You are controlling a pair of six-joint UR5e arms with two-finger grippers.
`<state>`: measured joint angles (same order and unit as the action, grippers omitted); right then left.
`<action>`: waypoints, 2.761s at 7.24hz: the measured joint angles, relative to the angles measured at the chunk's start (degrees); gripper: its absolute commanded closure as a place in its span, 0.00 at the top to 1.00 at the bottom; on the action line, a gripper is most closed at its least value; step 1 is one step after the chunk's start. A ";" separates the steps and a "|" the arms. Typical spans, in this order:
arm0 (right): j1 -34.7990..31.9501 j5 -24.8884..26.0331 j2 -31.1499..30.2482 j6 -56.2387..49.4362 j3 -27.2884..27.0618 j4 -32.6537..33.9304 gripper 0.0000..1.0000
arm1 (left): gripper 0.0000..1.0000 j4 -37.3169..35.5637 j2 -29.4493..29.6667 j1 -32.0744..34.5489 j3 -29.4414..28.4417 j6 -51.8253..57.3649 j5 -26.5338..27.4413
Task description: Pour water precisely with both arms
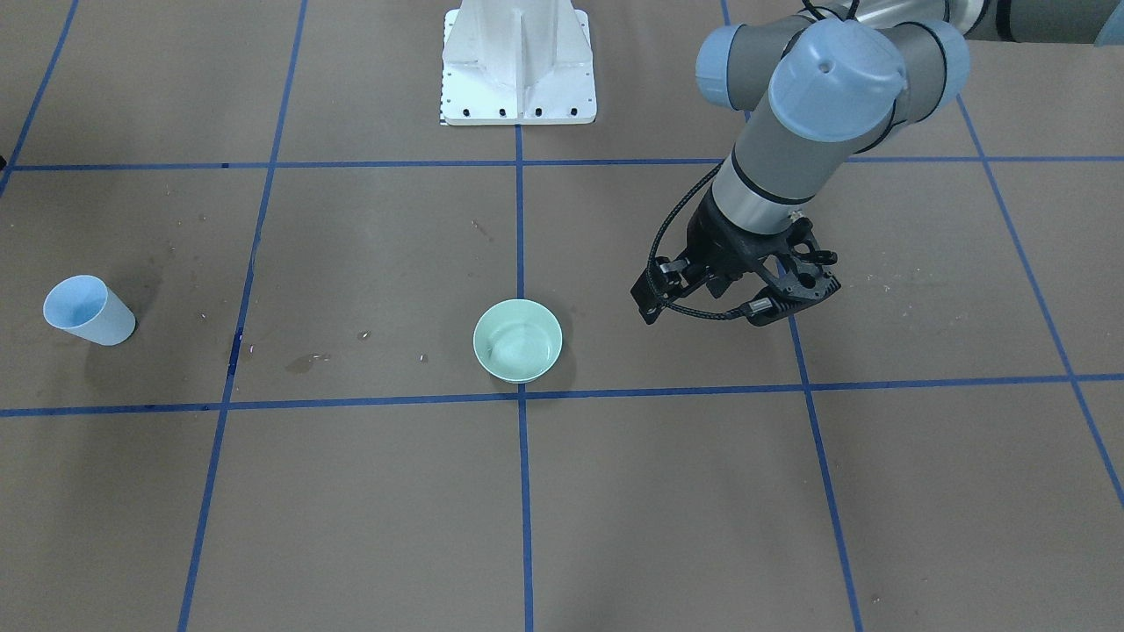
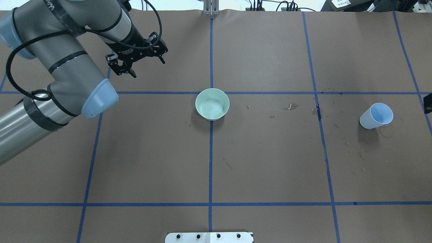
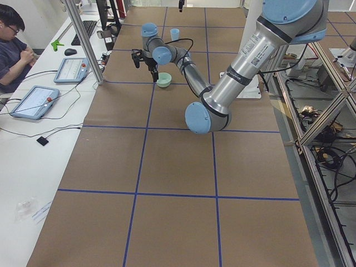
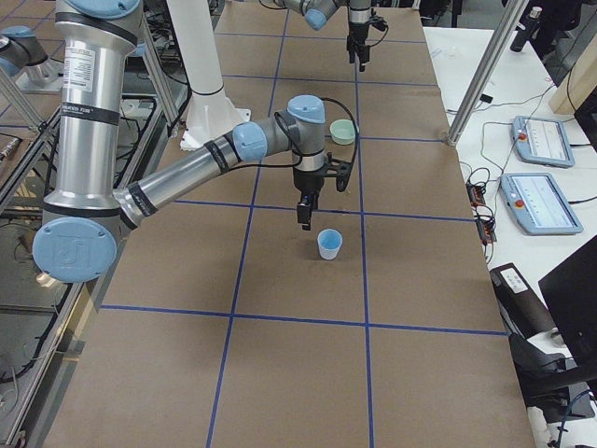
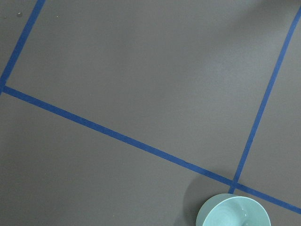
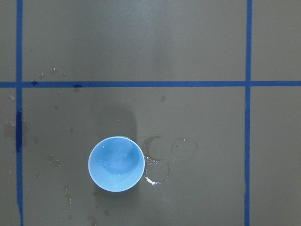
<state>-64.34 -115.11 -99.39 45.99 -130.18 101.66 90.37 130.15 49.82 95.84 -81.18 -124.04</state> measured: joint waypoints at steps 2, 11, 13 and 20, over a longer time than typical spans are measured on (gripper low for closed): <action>9.64 8.48 -2.81 17.93 -3.09 -3.22 0.99 | 1.00 -0.01 -0.82 0.04 0.30 0.05 0.28; 41.49 53.40 -0.22 57.34 8.96 -4.60 0.98 | 1.00 0.16 -2.56 -0.40 0.66 -0.35 0.55; 42.76 58.57 0.52 58.11 10.42 -4.64 0.98 | 1.00 0.16 -2.60 -0.42 0.59 -0.34 0.55; 46.53 68.64 0.03 60.31 23.32 -16.93 0.98 | 1.00 0.06 -9.95 1.27 5.69 9.17 0.54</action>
<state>-17.82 -46.46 -99.36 106.29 -106.86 84.72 90.43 120.20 51.09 101.52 -72.01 -123.50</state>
